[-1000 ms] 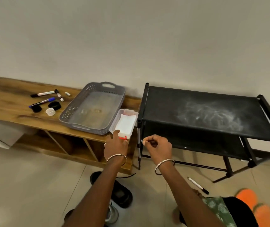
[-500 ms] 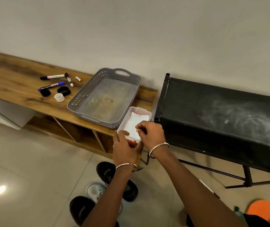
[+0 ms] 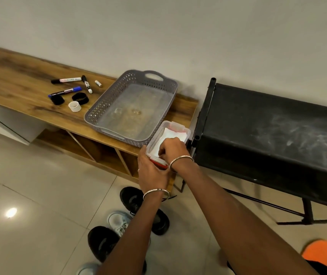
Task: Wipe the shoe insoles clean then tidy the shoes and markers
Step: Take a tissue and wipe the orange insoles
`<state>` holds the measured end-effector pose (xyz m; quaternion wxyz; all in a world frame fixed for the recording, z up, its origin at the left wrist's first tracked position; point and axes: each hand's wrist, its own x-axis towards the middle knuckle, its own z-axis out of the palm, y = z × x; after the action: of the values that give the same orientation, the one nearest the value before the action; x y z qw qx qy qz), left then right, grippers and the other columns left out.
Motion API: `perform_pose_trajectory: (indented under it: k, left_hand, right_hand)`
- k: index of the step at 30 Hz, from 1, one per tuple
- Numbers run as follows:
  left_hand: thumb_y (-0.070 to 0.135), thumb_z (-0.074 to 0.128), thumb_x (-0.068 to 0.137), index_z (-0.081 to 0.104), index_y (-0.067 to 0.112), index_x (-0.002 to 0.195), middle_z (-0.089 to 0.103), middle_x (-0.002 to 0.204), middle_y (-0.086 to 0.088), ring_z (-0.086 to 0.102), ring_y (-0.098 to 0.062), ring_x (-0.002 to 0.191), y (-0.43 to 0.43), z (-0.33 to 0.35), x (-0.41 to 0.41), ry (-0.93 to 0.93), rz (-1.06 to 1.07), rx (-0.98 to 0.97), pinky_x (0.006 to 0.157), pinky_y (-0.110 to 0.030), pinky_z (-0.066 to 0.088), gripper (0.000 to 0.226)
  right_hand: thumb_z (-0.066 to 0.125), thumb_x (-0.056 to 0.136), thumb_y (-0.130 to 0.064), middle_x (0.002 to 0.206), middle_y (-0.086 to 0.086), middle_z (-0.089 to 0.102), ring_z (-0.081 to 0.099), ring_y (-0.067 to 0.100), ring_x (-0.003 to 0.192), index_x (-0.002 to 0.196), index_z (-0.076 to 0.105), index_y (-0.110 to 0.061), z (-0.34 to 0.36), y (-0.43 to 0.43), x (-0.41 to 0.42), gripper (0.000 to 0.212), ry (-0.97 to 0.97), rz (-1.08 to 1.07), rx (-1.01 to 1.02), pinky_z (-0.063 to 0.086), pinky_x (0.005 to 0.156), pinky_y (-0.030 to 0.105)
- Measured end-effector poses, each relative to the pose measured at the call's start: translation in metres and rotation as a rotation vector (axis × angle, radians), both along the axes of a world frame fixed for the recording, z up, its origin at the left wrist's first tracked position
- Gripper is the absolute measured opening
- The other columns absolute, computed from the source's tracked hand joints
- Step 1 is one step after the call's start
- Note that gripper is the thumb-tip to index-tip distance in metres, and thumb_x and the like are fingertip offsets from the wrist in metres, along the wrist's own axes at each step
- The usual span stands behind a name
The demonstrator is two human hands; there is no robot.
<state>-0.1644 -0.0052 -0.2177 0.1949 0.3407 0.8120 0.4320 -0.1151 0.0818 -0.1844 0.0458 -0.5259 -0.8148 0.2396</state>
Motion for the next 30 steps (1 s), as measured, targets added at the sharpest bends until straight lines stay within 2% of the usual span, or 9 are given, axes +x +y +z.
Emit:
perform_pose_trajectory:
  k: [11,16,21,24,30]
  left_hand:
    - [0.043,0.093,0.062,0.029,0.021,0.152,0.045,0.151,-0.003,0.050,-0.027,0.134,0.000,-0.004,0.001,0.012,-0.021,-0.016,0.104,-0.047,0.051,0.113]
    - [0.045,0.093,0.062,0.029,0.021,0.152,0.046,0.149,-0.003,0.050,-0.027,0.133,-0.001,-0.004,0.000,0.041,-0.023,-0.046,0.101,-0.046,0.053,0.113]
    - [0.051,0.090,0.062,0.028,0.020,0.152,0.044,0.150,-0.003,0.048,-0.026,0.134,-0.002,-0.002,0.000,0.063,-0.037,-0.067,0.102,-0.046,0.052,0.114]
    - [0.053,0.089,0.063,0.028,0.022,0.153,0.044,0.150,-0.003,0.048,-0.027,0.134,-0.002,-0.001,0.000,0.055,-0.038,-0.070,0.102,-0.048,0.051,0.113]
    - [0.050,0.088,0.066,0.026,0.022,0.154,0.043,0.152,-0.003,0.048,-0.028,0.135,0.000,0.000,-0.001,0.046,-0.039,-0.090,0.103,-0.047,0.051,0.111]
  right_hand:
    - [0.072,0.088,-0.013,0.112,0.015,0.070,0.067,0.031,0.097,0.109,0.074,-0.008,-0.003,0.008,-0.003,0.022,-0.025,0.061,-0.018,0.056,0.093,0.041]
    - [0.070,0.087,-0.003,0.101,0.011,0.071,0.065,0.025,0.092,0.097,0.076,-0.007,-0.004,0.008,0.001,0.012,0.069,0.003,0.004,0.056,0.093,0.037]
    - [0.064,0.090,0.001,0.095,0.010,0.072,0.066,0.020,0.088,0.095,0.074,-0.006,-0.003,0.010,0.002,0.013,0.165,-0.043,-0.003,0.056,0.091,0.035]
    - [0.058,0.090,0.006,0.091,0.009,0.068,0.062,0.020,0.086,0.090,0.067,-0.009,0.000,0.011,0.003,0.017,0.206,-0.063,-0.020,0.055,0.091,0.035]
    - [0.068,0.087,0.001,0.097,0.010,0.070,0.064,0.022,0.088,0.094,0.072,-0.008,0.000,0.012,0.003,0.012,0.114,0.010,-0.035,0.057,0.090,0.036]
